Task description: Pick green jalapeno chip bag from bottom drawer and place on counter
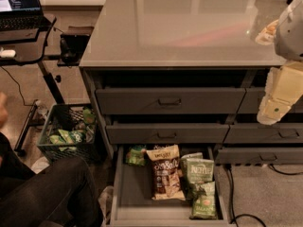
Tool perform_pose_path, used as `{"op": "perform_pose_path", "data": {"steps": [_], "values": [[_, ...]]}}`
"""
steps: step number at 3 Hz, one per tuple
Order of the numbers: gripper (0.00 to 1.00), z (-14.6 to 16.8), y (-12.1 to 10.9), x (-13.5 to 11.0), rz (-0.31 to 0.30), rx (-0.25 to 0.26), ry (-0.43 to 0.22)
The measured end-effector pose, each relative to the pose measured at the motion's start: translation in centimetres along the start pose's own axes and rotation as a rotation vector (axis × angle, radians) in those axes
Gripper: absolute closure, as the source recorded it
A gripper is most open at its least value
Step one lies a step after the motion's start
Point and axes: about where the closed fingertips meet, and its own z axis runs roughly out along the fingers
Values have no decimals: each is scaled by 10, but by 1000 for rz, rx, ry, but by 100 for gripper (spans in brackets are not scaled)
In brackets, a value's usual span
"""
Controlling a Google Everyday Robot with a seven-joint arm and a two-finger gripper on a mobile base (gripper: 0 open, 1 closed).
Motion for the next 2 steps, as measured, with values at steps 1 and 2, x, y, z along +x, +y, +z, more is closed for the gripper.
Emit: {"op": "perform_pose_path", "data": {"steps": [1,2], "values": [[0,4,2,-1,5,0,-11],[0,47,15,2,46,-45,-59]]}}
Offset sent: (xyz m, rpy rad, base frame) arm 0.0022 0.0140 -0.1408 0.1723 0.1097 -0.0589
